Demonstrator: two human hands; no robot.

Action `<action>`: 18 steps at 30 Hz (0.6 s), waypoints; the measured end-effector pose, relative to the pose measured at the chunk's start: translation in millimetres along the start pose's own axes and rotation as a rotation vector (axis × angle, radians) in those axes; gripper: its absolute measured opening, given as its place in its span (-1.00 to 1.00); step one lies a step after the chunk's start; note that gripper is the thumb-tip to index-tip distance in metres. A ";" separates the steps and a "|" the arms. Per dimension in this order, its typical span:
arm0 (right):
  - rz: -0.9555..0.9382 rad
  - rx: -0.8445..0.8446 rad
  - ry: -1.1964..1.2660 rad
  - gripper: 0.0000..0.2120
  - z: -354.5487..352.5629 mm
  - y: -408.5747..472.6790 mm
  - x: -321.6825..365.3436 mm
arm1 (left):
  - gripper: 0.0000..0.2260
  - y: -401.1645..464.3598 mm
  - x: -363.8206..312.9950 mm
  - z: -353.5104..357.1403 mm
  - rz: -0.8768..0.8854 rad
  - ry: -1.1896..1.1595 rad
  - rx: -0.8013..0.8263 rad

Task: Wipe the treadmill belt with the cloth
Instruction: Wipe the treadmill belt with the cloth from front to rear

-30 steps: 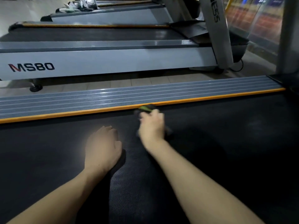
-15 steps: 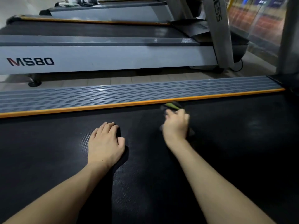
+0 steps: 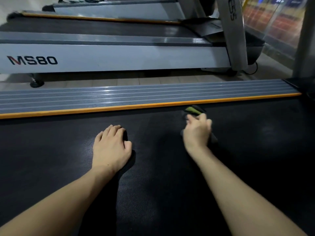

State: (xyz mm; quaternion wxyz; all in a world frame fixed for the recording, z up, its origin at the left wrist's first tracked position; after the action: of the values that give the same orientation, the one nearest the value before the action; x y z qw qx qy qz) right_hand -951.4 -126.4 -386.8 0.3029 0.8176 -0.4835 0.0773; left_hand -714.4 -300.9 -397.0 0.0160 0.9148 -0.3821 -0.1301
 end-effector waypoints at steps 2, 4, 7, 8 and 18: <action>-0.147 0.082 0.106 -0.87 17.7 -29.2 61.8 | -0.58 -0.5 -0.3 -0.5 0.003 -0.003 -0.005; -0.330 0.184 0.154 -0.86 23.4 -58.3 109.0 | -0.57 -0.2 -0.3 -1.9 0.000 -0.014 -0.023; -0.495 0.223 0.166 -0.80 11.3 -47.9 89.6 | -0.55 -1.2 1.1 -1.3 0.000 -0.008 -0.015; -0.477 0.197 0.103 -0.79 5.1 -36.5 63.1 | -0.55 -1.1 1.7 -1.0 -0.002 -0.006 -0.013; -0.122 0.066 0.079 -0.86 0.2 -51.2 68.2 | -0.62 -2.0 0.9 -4.1 0.027 -0.022 -0.055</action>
State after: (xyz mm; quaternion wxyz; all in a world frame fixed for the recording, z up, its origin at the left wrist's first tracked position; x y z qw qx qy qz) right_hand -873.0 -159.4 -380.0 0.2986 0.8516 -0.4175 0.1065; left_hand -711.4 -300.4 -393.4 0.0385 0.9072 -0.3910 -0.1503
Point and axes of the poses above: each hand's wrist, its own y-axis towards the middle knuckle, its own z-axis out of the palm, x = y × z, the point moved 4 cm from there along y, towards the middle knuckle, and after that the axes turned 5 degrees about x, right-handed, at the moved point
